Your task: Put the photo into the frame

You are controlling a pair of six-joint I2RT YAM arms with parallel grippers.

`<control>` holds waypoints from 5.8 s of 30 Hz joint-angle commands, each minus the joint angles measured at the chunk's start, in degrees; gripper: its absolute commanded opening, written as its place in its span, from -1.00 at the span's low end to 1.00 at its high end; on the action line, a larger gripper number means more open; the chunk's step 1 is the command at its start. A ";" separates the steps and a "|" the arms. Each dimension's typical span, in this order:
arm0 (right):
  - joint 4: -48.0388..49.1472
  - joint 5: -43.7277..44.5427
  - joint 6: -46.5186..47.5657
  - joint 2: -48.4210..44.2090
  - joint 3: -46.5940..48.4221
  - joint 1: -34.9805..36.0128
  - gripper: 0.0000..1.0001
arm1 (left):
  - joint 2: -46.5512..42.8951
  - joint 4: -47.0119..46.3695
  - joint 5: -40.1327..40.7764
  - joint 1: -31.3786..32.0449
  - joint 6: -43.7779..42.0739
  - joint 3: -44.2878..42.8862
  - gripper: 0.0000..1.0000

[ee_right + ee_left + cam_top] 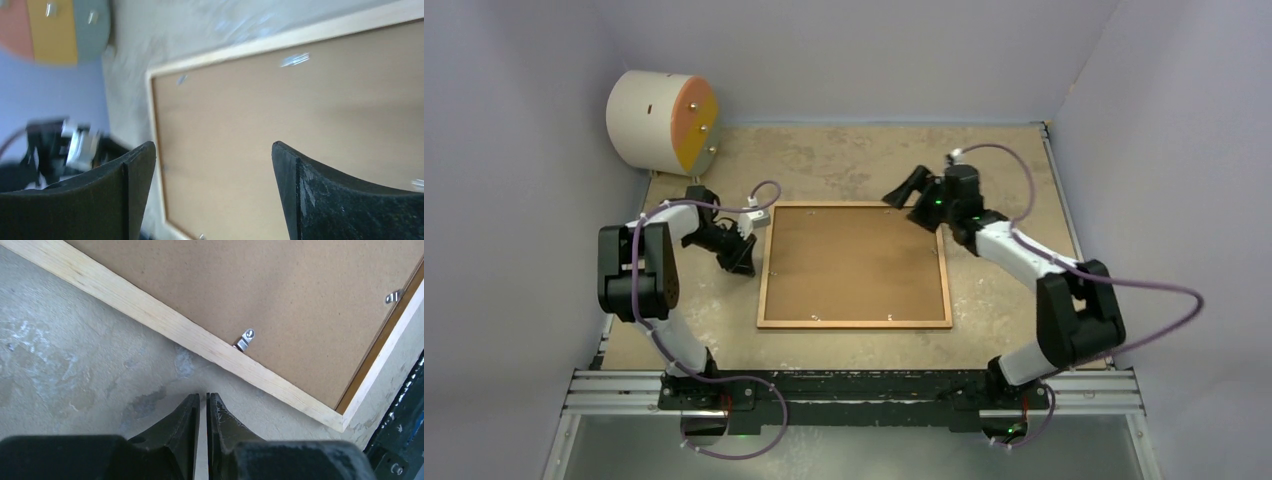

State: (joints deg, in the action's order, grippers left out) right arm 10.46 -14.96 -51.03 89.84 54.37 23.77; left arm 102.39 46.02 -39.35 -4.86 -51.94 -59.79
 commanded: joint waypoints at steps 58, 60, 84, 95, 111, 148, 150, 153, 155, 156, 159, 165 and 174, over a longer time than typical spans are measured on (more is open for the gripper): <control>-16.09 -1.40 4.50 -21.43 -20.65 -14.46 0.98 | 15.76 -14.09 29.33 7.42 10.99 -26.99 0.36; -13.70 -3.23 3.67 -19.65 -22.08 -14.41 0.98 | 15.99 -14.66 29.68 7.41 10.52 -24.93 0.36; -13.87 6.71 7.80 4.25 5.21 -15.07 0.94 | -0.57 6.20 3.99 15.56 -5.45 -1.08 0.35; -4.78 4.08 3.75 -8.22 -5.50 -0.79 0.73 | 3.64 17.08 -9.55 9.70 -9.51 -7.93 0.33; 13.29 -3.58 -8.78 10.77 -0.98 22.85 0.37 | 9.85 9.62 -8.77 9.70 -2.58 -5.87 0.00; 12.13 -4.28 -11.01 26.14 10.05 28.35 0.03 | 9.78 2.56 -3.28 9.79 1.89 -1.91 -0.59; 12.44 -4.44 -11.32 26.54 10.13 28.35 0.03 | 9.76 2.52 -3.36 9.79 1.80 -1.91 -0.61; 12.84 -4.42 -11.65 27.10 10.31 28.46 0.02 | 9.91 2.58 -3.44 9.79 1.68 -1.92 -0.62; 13.51 -4.20 -12.08 27.29 10.23 28.44 0.01 | 10.02 2.58 -3.45 9.79 1.58 -1.91 -0.62; 13.75 -4.17 -12.30 27.43 10.23 28.45 0.01 | 10.16 2.58 -3.45 9.79 1.52 -1.91 -0.62; 14.43 -3.88 -12.80 27.96 10.32 28.45 0.00 | 10.20 2.54 -3.36 9.79 1.29 -1.83 -0.64; 15.29 -2.90 -13.57 28.18 10.23 28.50 -0.02 | 9.90 2.61 -3.20 9.79 0.79 -1.30 -0.67; 17.30 -0.62 -15.72 28.66 9.97 28.58 -0.05 | 9.95 3.01 -3.36 9.79 0.27 -1.21 -0.68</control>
State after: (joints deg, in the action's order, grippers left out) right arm 25.28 -19.44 -65.52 116.75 63.40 51.77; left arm 110.54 53.82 -49.98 4.16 -46.13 -63.79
